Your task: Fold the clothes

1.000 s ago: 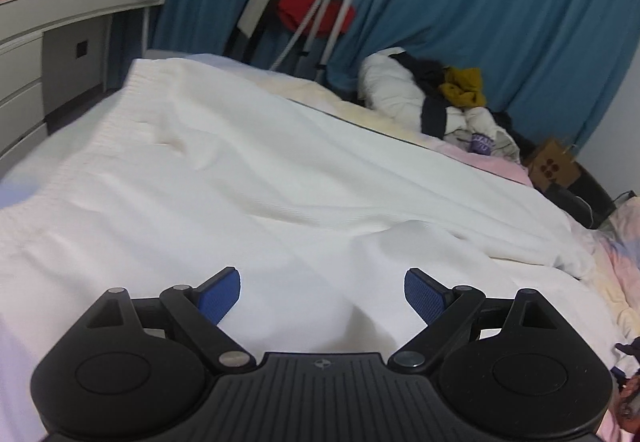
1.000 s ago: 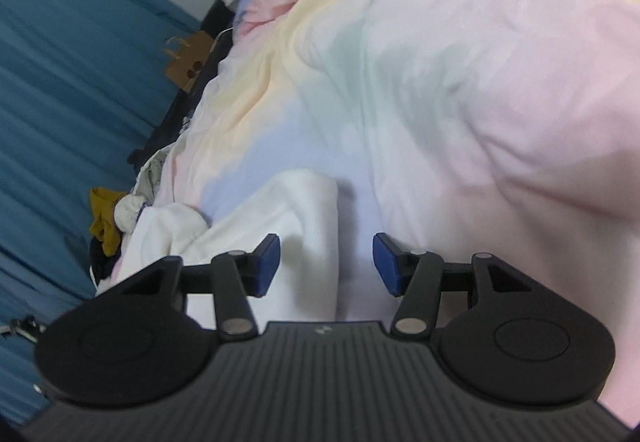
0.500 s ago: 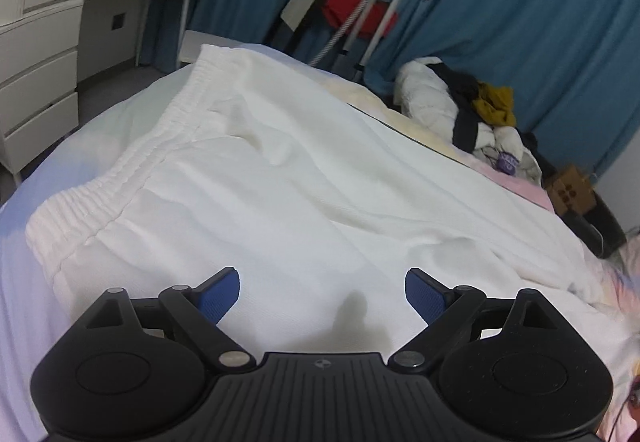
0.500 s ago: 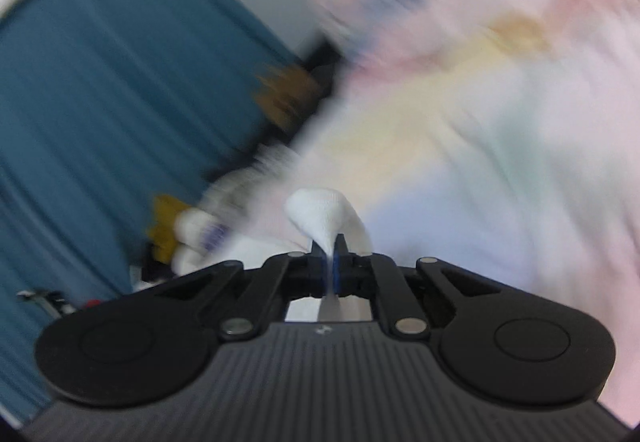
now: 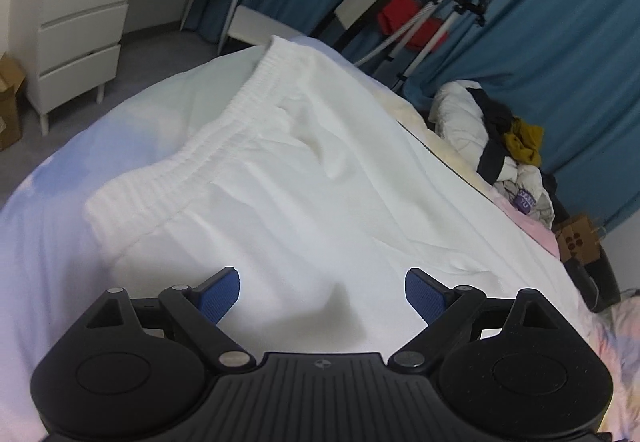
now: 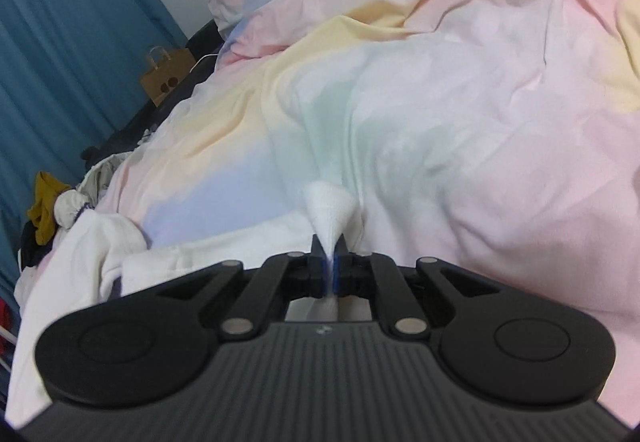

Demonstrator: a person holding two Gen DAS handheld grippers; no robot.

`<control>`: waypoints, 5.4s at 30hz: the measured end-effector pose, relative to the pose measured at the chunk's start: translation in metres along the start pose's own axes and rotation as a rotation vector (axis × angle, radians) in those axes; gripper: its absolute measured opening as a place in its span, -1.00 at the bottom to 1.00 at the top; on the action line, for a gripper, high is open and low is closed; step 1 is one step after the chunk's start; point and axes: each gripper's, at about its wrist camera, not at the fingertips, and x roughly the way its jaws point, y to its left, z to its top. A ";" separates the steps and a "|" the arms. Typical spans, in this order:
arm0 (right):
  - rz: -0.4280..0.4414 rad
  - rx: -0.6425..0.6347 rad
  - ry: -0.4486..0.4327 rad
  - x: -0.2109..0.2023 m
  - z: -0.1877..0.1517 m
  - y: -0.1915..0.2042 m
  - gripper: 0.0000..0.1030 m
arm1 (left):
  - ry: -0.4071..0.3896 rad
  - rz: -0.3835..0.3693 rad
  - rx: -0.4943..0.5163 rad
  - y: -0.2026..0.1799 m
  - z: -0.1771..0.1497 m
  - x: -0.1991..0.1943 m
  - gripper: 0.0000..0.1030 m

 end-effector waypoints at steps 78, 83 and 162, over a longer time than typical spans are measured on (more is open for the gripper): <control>0.196 0.230 0.315 -0.029 -0.014 0.004 -0.69 | 0.132 -0.035 -0.434 0.092 0.010 0.021 0.19; 0.182 0.313 0.271 -0.029 -0.012 -0.010 -0.60 | 0.098 -0.051 -0.478 0.102 0.010 0.016 -0.35; 0.421 0.354 0.328 0.078 -0.025 0.119 0.38 | 0.004 -0.305 -0.501 0.024 0.102 0.168 0.56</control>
